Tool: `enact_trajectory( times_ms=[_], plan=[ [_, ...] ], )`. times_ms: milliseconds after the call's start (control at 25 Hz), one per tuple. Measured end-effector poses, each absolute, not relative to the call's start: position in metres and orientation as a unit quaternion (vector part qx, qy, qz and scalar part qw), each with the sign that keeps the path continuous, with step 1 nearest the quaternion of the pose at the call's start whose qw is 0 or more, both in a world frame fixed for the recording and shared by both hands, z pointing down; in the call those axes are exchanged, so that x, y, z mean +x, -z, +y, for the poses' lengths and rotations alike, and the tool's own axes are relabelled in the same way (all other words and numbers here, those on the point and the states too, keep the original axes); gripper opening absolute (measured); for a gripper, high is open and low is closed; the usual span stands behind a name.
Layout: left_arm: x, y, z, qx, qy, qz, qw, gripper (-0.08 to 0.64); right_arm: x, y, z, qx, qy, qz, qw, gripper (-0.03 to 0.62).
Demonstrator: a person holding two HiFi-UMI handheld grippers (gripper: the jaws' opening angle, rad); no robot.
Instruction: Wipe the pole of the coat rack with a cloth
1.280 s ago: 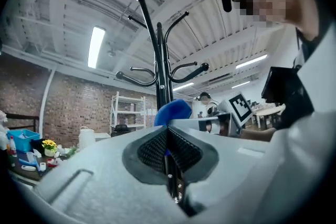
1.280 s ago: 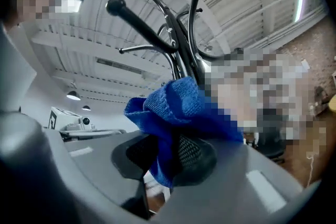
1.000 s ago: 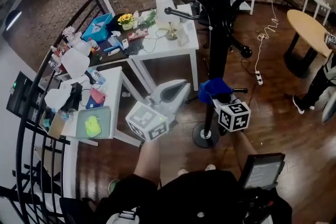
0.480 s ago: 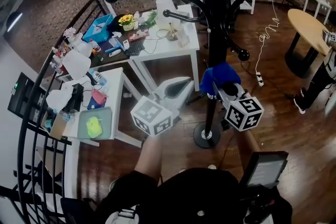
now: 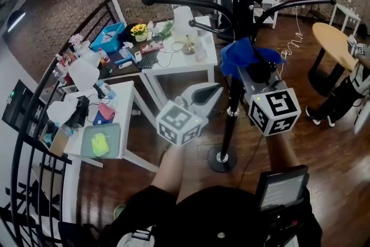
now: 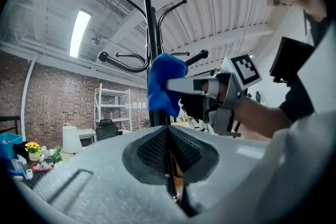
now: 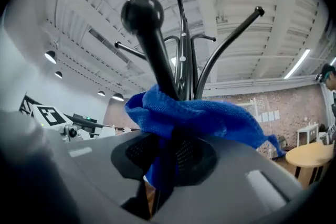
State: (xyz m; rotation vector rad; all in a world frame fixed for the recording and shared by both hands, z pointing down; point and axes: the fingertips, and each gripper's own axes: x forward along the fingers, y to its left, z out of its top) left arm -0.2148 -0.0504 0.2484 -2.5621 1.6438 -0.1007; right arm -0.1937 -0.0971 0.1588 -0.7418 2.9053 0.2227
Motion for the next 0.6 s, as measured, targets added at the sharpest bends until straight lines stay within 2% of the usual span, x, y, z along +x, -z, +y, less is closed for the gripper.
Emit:
enact_trajectory(
  times_ms=[120, 240, 600],
  plan=[
    [-0.209, -0.250, -0.054, -0.837, 0.056, 0.541, 0.056, 0.002, -0.192, -0.154, -0.098, -0.253, -0.084, 0.962, 0.066, 0.071],
    [-0.205, -0.255, -0.056, -0.840, 0.067, 0.536, 0.056, 0.002, -0.197, -0.185, -0.099, -0.248, -0.065, 0.965, 0.047, 0.071],
    [-0.214, -0.282, -0.059, -0.837, 0.093, 0.538, 0.028, 0.002, -0.198, -0.432, -0.104, -0.252, 0.064, 0.958, -0.121, 0.069]
  ],
)
